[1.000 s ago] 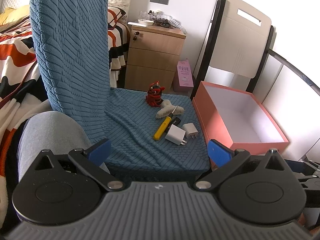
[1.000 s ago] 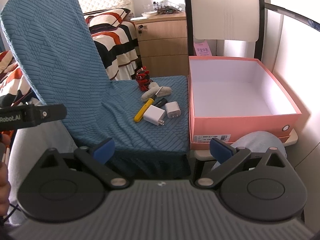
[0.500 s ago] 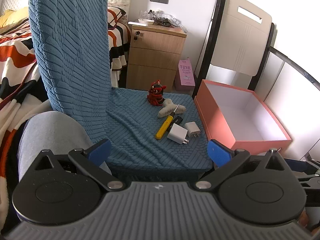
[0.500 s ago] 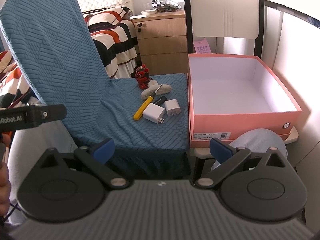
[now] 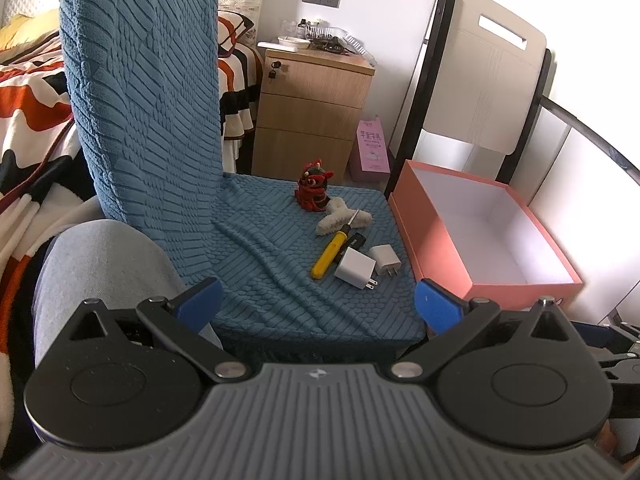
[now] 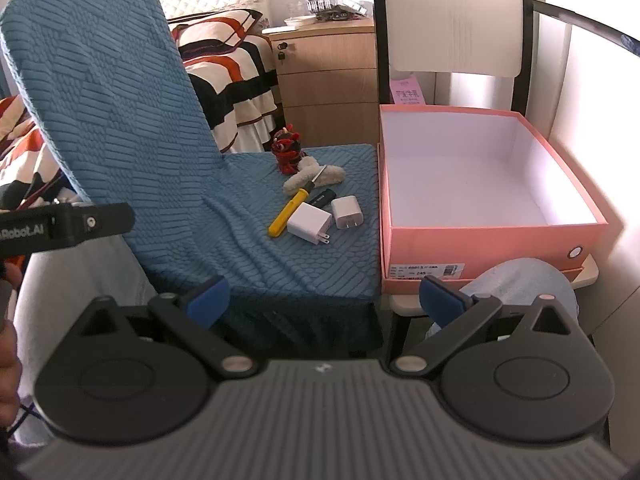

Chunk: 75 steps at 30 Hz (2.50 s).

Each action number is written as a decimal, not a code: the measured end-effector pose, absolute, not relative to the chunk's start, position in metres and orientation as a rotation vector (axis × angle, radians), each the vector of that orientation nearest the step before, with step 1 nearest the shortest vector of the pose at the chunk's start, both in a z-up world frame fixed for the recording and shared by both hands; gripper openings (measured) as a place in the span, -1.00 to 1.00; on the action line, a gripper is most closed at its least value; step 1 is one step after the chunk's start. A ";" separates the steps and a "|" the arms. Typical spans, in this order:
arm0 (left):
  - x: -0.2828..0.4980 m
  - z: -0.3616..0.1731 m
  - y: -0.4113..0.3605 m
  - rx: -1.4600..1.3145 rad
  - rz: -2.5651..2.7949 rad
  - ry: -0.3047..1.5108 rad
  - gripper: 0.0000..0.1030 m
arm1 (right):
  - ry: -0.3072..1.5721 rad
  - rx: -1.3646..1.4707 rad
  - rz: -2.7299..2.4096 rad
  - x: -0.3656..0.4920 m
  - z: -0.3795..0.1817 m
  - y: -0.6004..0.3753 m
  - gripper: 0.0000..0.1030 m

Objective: Organize rigid objects
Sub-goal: 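Move both tools toward the items on the blue seat, then grasp the white charger with the right tool while the left grasps the yellow screwdriver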

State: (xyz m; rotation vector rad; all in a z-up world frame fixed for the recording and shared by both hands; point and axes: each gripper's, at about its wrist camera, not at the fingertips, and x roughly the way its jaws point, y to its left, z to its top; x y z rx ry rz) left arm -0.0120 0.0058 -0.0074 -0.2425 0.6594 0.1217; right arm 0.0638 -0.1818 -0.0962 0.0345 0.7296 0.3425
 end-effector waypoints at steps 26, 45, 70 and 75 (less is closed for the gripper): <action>0.000 -0.013 0.008 -0.229 0.117 0.666 1.00 | 0.741 0.050 0.379 0.071 -0.100 -0.178 1.00; 0.024 -0.023 0.007 -0.222 0.069 0.700 1.00 | 0.716 0.056 0.416 0.075 -0.102 -0.170 1.00; 0.098 -0.082 0.023 -0.245 0.066 0.757 0.95 | 0.638 0.015 0.499 0.115 -0.151 -0.139 0.55; 0.111 -0.089 0.020 -0.210 0.057 0.737 0.77 | 0.622 -0.005 0.490 0.130 -0.164 -0.133 0.53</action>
